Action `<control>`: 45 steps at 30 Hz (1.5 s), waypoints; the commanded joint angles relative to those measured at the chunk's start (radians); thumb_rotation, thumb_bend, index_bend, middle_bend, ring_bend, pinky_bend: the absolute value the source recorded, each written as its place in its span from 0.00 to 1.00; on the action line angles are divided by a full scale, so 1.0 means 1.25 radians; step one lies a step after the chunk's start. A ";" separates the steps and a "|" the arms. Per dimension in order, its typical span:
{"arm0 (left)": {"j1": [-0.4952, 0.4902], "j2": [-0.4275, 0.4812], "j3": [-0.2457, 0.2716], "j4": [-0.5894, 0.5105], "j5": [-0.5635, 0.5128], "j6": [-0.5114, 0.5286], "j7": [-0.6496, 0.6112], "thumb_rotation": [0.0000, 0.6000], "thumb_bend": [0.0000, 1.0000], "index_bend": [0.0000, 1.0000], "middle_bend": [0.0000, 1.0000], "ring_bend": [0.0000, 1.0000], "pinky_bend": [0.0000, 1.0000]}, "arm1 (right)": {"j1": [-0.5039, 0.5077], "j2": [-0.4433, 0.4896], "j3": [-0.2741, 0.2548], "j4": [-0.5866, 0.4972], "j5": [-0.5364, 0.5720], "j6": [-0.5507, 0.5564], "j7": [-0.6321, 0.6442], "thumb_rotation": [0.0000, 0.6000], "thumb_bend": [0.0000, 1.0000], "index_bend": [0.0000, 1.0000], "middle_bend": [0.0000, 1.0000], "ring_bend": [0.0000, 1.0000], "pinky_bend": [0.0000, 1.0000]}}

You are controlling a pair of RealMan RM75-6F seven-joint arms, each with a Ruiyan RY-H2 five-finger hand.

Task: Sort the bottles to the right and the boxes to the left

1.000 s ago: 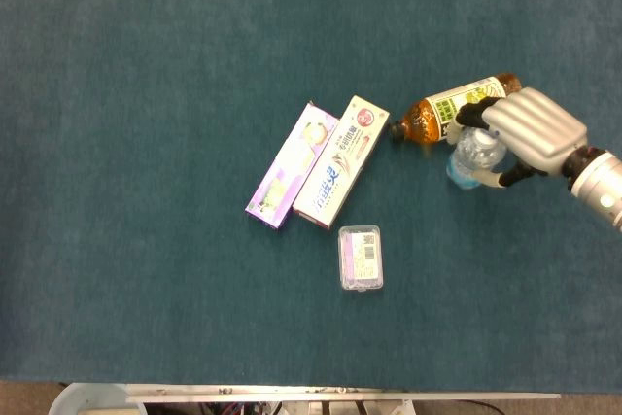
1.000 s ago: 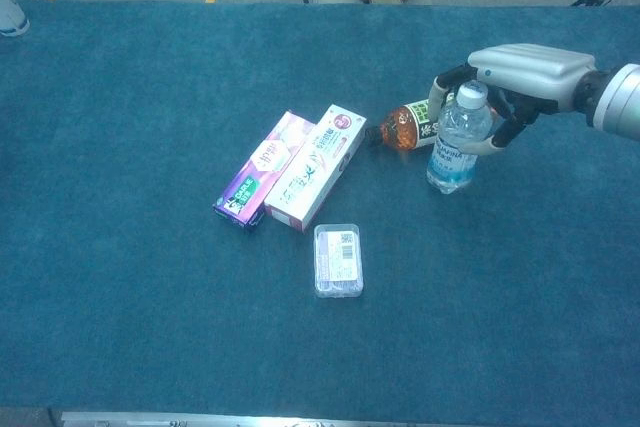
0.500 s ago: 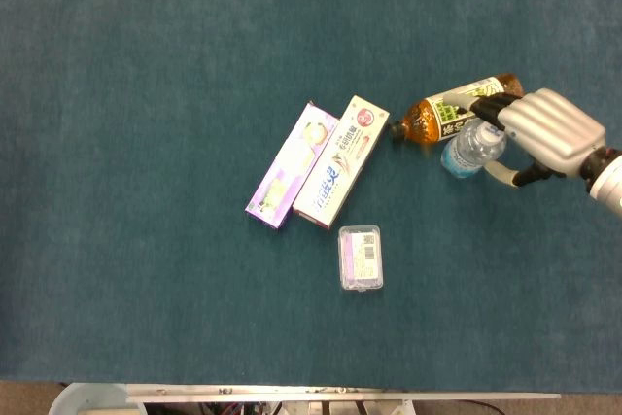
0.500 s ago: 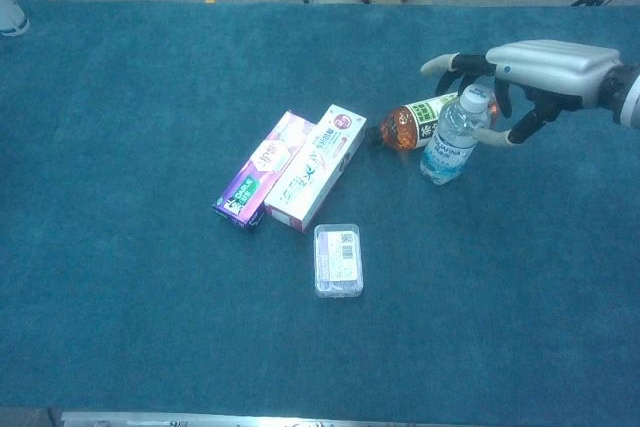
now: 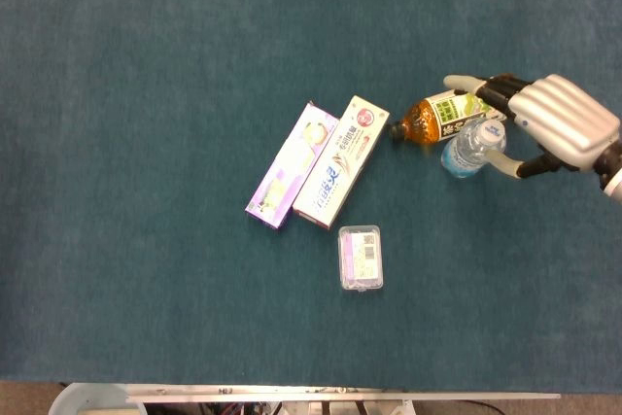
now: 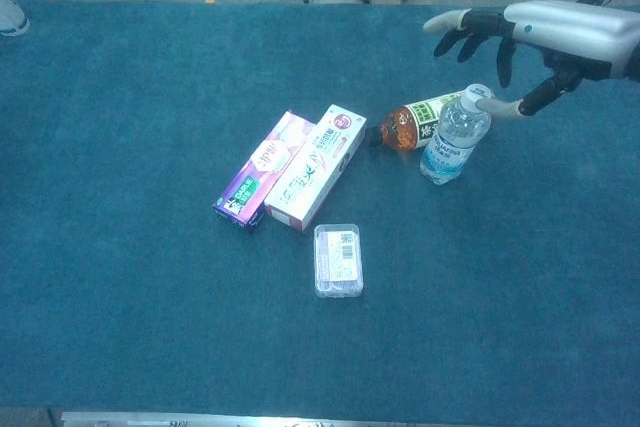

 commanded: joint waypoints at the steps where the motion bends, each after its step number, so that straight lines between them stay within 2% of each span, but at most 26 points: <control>1: 0.001 0.002 0.000 -0.003 -0.001 0.003 0.001 1.00 0.24 0.13 0.19 0.10 0.17 | 0.003 0.016 0.011 -0.021 -0.022 0.020 0.040 1.00 0.35 0.00 0.20 0.24 0.46; 10: 0.004 0.006 0.002 -0.013 -0.001 0.005 0.011 1.00 0.24 0.13 0.19 0.10 0.17 | 0.036 0.027 0.032 -0.061 -0.084 0.049 0.133 1.00 0.35 0.00 0.24 0.24 0.43; 21: 0.013 0.011 0.007 -0.017 -0.002 0.013 0.009 1.00 0.24 0.13 0.19 0.10 0.17 | 0.108 -0.007 0.017 -0.076 -0.135 -0.017 0.176 1.00 0.36 0.03 0.30 0.24 0.43; 27: 0.018 0.010 0.007 -0.014 -0.006 0.016 0.008 1.00 0.24 0.13 0.19 0.10 0.17 | 0.148 -0.018 -0.017 -0.082 -0.173 -0.069 0.187 1.00 0.38 0.11 0.31 0.24 0.43; 37: 0.018 0.009 0.007 -0.013 -0.006 0.016 0.011 1.00 0.24 0.13 0.19 0.10 0.17 | 0.212 -0.044 -0.088 -0.089 -0.231 -0.144 0.208 1.00 0.39 0.12 0.31 0.24 0.43; 45: 0.024 0.009 0.008 -0.012 -0.009 0.020 0.009 1.00 0.24 0.13 0.19 0.10 0.17 | 0.247 -0.081 -0.146 -0.074 -0.235 -0.212 0.194 1.00 0.39 0.12 0.32 0.24 0.43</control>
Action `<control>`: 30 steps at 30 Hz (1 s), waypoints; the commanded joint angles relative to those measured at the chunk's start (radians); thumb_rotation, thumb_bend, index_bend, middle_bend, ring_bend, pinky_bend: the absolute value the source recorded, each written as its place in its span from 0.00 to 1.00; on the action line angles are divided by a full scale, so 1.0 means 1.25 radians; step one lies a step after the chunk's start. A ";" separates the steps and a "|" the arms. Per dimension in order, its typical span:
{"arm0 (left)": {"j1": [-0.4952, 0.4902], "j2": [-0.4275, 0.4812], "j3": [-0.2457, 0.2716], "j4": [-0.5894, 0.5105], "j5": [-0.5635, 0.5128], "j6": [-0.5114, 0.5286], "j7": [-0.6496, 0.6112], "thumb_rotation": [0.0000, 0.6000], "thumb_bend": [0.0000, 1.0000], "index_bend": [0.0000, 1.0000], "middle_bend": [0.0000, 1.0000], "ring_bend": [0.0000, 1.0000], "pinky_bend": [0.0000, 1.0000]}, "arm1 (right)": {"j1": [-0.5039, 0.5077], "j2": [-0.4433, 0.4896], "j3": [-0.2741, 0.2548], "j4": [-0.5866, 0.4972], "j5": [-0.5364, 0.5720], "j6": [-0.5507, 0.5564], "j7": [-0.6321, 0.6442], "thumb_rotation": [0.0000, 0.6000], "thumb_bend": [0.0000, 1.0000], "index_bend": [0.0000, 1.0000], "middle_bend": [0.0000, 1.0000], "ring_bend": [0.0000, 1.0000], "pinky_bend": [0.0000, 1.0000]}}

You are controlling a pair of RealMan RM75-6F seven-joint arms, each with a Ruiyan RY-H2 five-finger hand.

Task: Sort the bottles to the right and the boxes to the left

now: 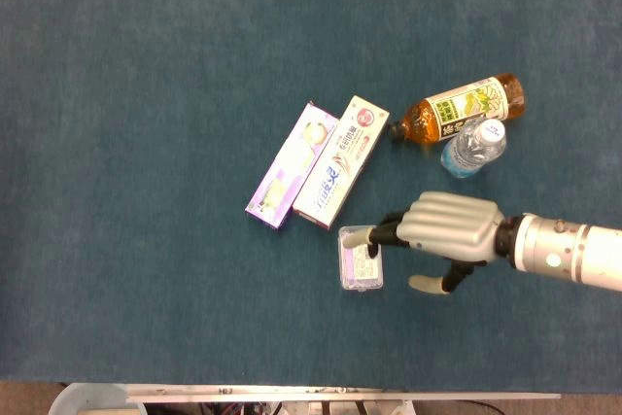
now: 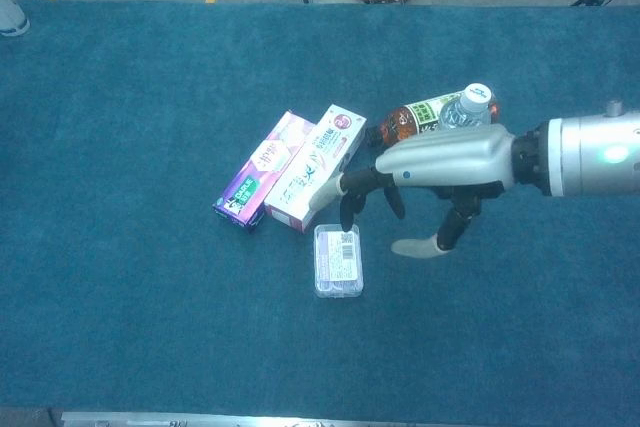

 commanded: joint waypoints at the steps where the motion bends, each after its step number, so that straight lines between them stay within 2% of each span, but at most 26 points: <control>1: 0.001 0.000 0.000 0.000 0.000 0.001 -0.001 1.00 0.24 0.13 0.19 0.10 0.17 | 0.016 -0.015 -0.021 0.010 0.005 -0.033 -0.011 1.00 0.39 0.12 0.32 0.24 0.43; 19: 0.008 -0.004 0.004 0.010 -0.004 -0.002 -0.013 1.00 0.24 0.13 0.19 0.10 0.17 | 0.058 -0.072 -0.059 0.042 0.090 -0.143 -0.101 1.00 0.39 0.12 0.32 0.24 0.43; 30: 0.011 -0.003 0.003 0.015 -0.001 0.004 -0.018 1.00 0.24 0.13 0.19 0.10 0.17 | 0.061 -0.149 -0.009 0.071 0.179 -0.162 -0.194 1.00 0.39 0.12 0.32 0.24 0.43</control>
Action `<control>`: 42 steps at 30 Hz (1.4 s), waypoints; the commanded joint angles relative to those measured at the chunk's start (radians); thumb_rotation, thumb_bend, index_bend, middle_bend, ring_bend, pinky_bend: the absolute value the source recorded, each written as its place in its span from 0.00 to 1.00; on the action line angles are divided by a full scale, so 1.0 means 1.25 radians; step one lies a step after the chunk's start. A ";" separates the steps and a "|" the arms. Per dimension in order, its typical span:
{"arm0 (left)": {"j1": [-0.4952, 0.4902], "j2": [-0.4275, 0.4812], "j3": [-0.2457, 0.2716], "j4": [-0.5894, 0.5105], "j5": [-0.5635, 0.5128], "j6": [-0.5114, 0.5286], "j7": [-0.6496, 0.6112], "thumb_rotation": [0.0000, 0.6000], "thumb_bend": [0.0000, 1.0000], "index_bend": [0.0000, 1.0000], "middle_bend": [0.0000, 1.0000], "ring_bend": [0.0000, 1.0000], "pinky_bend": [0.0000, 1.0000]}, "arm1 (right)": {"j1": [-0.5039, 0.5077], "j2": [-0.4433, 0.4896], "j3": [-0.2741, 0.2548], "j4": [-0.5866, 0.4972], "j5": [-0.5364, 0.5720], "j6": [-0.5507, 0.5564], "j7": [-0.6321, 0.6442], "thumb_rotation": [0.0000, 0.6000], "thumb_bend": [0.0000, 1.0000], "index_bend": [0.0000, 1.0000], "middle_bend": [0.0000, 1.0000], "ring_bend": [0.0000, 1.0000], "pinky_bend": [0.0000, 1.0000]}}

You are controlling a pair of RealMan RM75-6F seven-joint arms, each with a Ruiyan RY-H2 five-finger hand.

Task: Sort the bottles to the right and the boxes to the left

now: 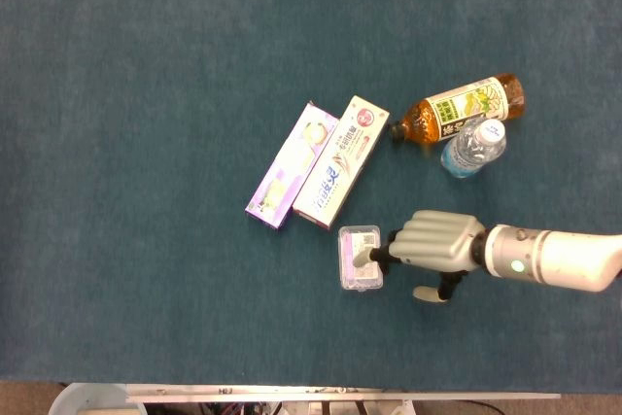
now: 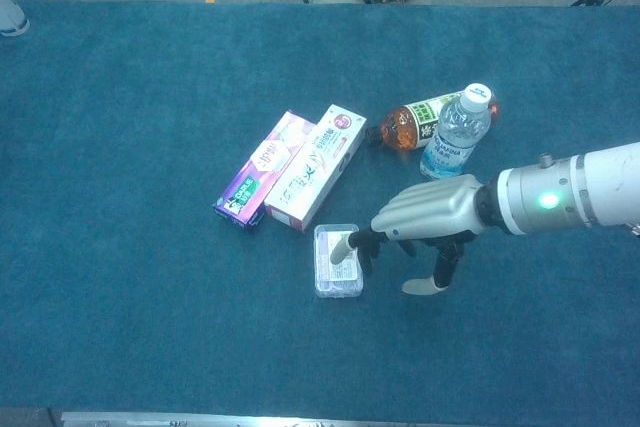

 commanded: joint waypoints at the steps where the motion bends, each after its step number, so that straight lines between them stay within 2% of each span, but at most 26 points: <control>1: 0.001 0.001 0.001 0.000 0.001 0.000 0.001 1.00 0.24 0.13 0.19 0.10 0.17 | -0.002 -0.025 0.022 0.009 0.039 -0.010 -0.044 1.00 0.39 0.12 0.32 0.24 0.43; 12: 0.004 0.001 0.000 0.003 0.000 0.003 -0.002 1.00 0.24 0.13 0.19 0.10 0.17 | -0.017 -0.083 0.070 0.025 0.165 -0.005 -0.177 1.00 0.39 0.12 0.32 0.24 0.43; 21: 0.008 0.007 -0.002 0.001 -0.001 0.010 -0.003 1.00 0.24 0.13 0.19 0.10 0.17 | -0.031 -0.140 0.105 0.042 0.248 0.031 -0.245 1.00 0.39 0.12 0.32 0.24 0.43; 29: 0.013 0.015 -0.003 -0.004 0.000 0.017 -0.003 1.00 0.24 0.13 0.19 0.10 0.17 | -0.054 -0.088 0.113 0.007 0.240 0.077 -0.252 1.00 0.39 0.12 0.32 0.24 0.43; 33: 0.012 0.012 -0.002 -0.005 0.003 0.015 -0.001 1.00 0.24 0.13 0.19 0.10 0.17 | -0.079 -0.084 0.114 0.029 0.218 0.139 -0.306 1.00 0.39 0.12 0.32 0.23 0.43; 35: 0.011 0.011 -0.001 -0.006 0.005 0.014 0.000 1.00 0.24 0.13 0.19 0.10 0.17 | -0.092 -0.098 0.115 0.047 0.210 0.175 -0.345 1.00 0.34 0.12 0.31 0.22 0.43; 39: 0.011 0.013 -0.001 -0.010 0.009 0.016 0.002 1.00 0.24 0.13 0.19 0.10 0.17 | -0.117 -0.145 0.126 0.083 0.224 0.232 -0.424 1.00 0.13 0.12 0.30 0.21 0.43; 42: 0.014 0.017 -0.001 -0.013 0.009 0.020 0.003 1.00 0.24 0.13 0.19 0.10 0.17 | -0.125 -0.179 0.141 0.105 0.247 0.255 -0.474 1.00 0.07 0.12 0.30 0.21 0.43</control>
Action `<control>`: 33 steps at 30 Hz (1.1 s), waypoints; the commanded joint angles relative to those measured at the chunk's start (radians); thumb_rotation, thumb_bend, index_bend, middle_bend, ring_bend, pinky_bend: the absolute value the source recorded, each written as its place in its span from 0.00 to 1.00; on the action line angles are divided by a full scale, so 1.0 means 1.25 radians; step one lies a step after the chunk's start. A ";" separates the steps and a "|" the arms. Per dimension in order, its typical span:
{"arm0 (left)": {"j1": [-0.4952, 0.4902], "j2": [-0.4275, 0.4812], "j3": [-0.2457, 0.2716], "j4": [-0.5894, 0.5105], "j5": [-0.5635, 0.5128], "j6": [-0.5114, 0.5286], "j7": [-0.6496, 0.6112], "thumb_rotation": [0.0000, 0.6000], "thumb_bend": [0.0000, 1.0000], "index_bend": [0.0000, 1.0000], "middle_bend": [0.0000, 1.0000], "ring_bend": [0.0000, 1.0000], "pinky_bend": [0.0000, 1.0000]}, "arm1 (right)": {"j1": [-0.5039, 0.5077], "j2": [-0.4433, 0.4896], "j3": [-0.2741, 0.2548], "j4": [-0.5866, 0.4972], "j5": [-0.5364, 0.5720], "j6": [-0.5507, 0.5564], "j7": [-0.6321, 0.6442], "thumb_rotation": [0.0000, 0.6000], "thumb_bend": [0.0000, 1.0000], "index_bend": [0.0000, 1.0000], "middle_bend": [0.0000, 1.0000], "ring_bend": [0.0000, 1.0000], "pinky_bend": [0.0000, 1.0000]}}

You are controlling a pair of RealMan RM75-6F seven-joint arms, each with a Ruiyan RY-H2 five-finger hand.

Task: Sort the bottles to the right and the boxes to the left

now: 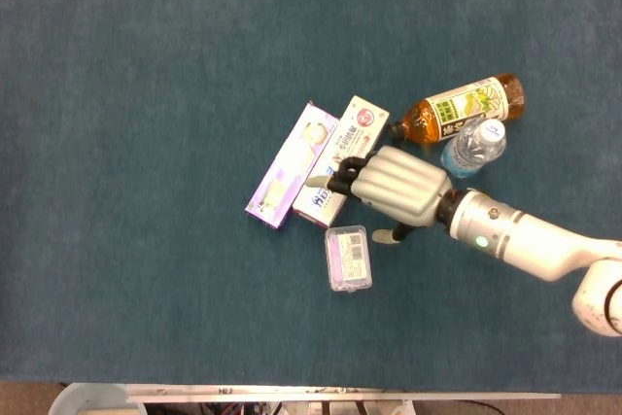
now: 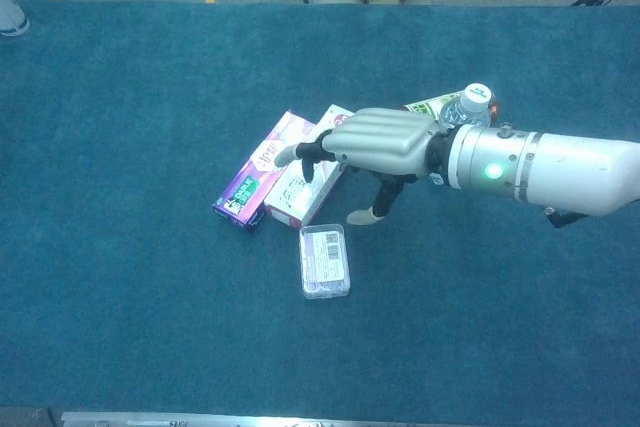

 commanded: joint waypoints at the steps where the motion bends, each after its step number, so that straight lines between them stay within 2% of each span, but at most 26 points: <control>1: 0.002 0.003 0.000 -0.002 0.000 0.003 0.000 1.00 0.24 0.13 0.19 0.10 0.17 | -0.018 -0.046 0.020 0.033 0.026 0.037 -0.062 1.00 0.05 0.12 0.30 0.21 0.43; 3: 0.005 0.005 0.001 -0.003 -0.002 0.004 -0.001 1.00 0.24 0.13 0.19 0.10 0.17 | -0.019 -0.060 0.028 0.042 0.038 0.047 -0.093 1.00 0.02 0.12 0.30 0.21 0.43; 9: 0.008 0.007 0.002 -0.004 -0.001 0.006 -0.007 1.00 0.24 0.13 0.19 0.10 0.17 | -0.025 -0.104 0.049 0.071 0.072 0.079 -0.172 1.00 0.00 0.12 0.29 0.19 0.41; 24: 0.010 0.014 0.004 -0.006 -0.002 0.001 -0.018 1.00 0.24 0.13 0.19 0.10 0.17 | -0.004 -0.136 0.056 0.117 0.147 0.047 -0.284 1.00 0.00 0.10 0.28 0.19 0.41; 33: 0.012 0.016 0.003 -0.009 -0.002 0.005 -0.017 1.00 0.24 0.13 0.19 0.10 0.17 | 0.013 -0.183 0.063 0.177 0.182 0.044 -0.344 1.00 0.00 0.10 0.28 0.19 0.41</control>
